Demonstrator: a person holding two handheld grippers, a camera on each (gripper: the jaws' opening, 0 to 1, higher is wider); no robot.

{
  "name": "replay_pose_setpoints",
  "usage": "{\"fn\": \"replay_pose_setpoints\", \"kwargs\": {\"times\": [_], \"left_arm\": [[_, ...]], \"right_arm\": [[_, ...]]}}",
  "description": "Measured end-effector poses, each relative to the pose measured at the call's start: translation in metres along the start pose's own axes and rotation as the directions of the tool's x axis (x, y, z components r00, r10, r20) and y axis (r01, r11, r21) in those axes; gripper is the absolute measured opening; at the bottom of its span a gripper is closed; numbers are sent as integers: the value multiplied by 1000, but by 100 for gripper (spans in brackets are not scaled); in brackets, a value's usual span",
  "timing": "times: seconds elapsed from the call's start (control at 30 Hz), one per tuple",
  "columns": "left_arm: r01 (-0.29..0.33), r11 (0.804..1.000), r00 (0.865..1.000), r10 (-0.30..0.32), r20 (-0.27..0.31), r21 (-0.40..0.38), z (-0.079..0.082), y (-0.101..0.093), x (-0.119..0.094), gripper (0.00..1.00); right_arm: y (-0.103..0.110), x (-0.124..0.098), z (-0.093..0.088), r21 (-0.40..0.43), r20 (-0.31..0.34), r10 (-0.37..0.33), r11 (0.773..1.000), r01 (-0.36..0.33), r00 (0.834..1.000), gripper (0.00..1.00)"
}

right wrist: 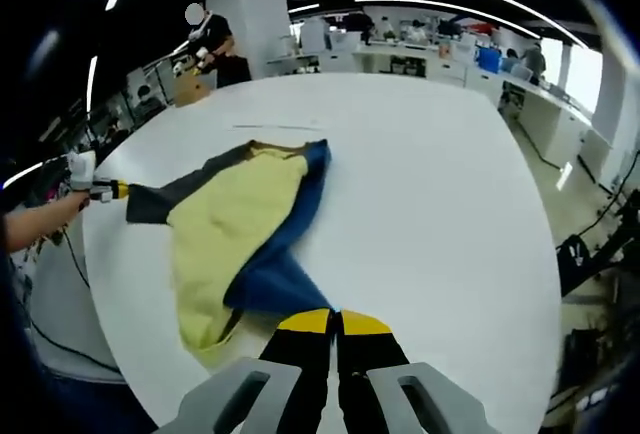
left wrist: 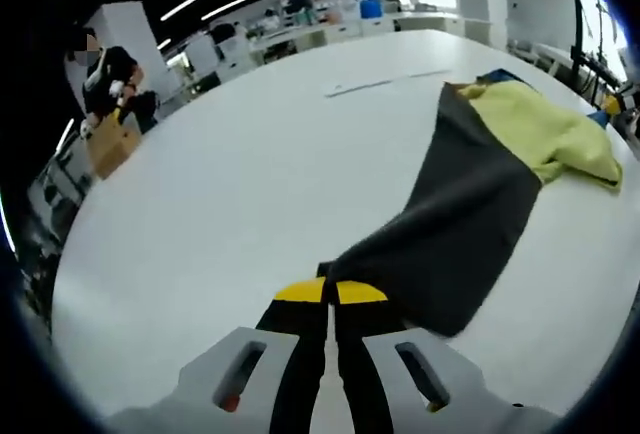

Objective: Fold the garment on the visible template until the final outline fits inside the template.

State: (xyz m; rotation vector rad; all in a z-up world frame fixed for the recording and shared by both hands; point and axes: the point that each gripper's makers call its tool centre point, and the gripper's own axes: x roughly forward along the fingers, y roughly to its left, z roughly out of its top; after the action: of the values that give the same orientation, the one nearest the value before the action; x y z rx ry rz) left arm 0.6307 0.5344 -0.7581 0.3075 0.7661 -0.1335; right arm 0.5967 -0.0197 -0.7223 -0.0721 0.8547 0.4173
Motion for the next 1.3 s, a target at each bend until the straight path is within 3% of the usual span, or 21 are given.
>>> {"fn": "replay_pose_setpoints", "kwargs": {"times": [0.33,0.97,1.3], "left_arm": [[-25,999,999,26,-21,23,7,14,9,0],[-66,998,997,66,-38,1,5,36,10,0],[-87,996,995,88,-44,10,9,46,5,0]], "right_arm": [[-27,-2,-7,26,-25,-59,998,60,998,0],[-80,-18,-38,115,-93,-155,980,165,984,0],[-110,-24,-50,134,-128,-234,959,250,964,0]]}}
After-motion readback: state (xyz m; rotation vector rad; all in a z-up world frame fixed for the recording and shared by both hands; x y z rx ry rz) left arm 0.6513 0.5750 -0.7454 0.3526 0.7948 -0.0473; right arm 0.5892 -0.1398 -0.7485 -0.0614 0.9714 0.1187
